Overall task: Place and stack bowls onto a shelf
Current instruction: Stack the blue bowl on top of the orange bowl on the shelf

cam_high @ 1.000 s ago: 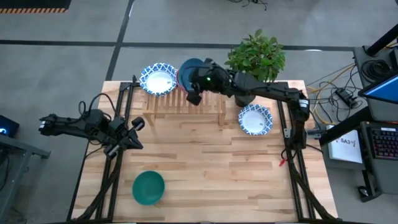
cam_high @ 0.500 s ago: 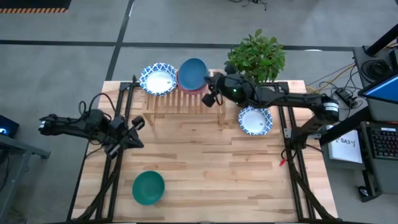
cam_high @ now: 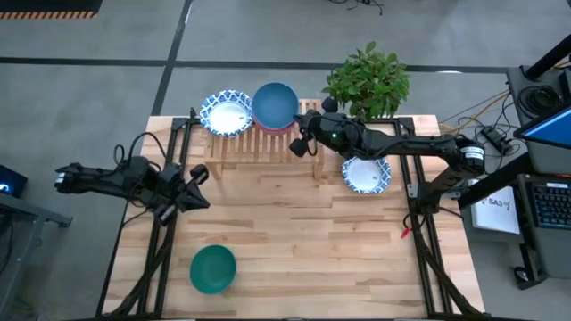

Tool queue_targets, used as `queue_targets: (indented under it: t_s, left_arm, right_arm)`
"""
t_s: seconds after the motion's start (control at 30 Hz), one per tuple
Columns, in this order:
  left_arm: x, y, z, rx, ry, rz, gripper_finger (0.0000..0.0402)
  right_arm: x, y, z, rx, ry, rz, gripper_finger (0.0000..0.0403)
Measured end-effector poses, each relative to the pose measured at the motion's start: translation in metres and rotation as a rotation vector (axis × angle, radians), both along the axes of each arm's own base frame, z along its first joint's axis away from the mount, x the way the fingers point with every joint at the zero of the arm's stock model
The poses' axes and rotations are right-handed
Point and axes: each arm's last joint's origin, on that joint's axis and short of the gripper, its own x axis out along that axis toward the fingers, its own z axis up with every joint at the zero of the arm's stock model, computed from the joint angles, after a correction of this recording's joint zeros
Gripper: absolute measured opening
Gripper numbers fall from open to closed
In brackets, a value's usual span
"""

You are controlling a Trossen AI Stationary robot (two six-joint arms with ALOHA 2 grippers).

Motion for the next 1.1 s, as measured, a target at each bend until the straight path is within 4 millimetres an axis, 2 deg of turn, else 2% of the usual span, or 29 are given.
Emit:
queue_targets:
  t_s: [0.1, 0.2, 0.4, 0.57, 0.7, 0.87, 1.1]
  left_arm:
    - [0.002, 0.000, -0.001, 0.001, 0.009, 0.000, 0.0000]
    - [0.004, 0.000, 0.000, 0.000, 0.002, 0.000, 0.0000]
    - [0.007, -0.001, 0.000, -0.005, 0.003, -0.001, 0.0000]
    - [0.009, -0.001, -0.001, -0.022, 0.021, -0.006, 0.0000]
    - [0.009, 0.000, 0.001, -0.039, 0.021, 0.040, 0.0000]
    - [0.013, 0.003, 0.008, -0.075, 0.020, 0.157, 0.0000]
    - [0.033, 0.002, 0.029, 0.016, 0.032, 0.229, 0.0000]
  right_arm:
    - [0.001, -0.001, 0.013, -0.026, -0.043, -0.003, 0.0009]
    - [0.001, -0.010, 0.015, -0.029, -0.049, -0.027, 0.0009]
    - [0.010, -0.029, -0.011, 0.000, 0.024, -0.086, 0.0009]
    - [0.018, -0.028, -0.020, 0.005, 0.044, -0.082, 0.0009]
    - [0.017, -0.014, -0.008, -0.004, 0.016, -0.045, 0.0009]
    - [0.009, 0.017, 0.016, -0.039, -0.026, 0.036, 0.0009]
    - [0.003, 0.063, 0.013, -0.028, 0.033, 0.162, 0.0009]
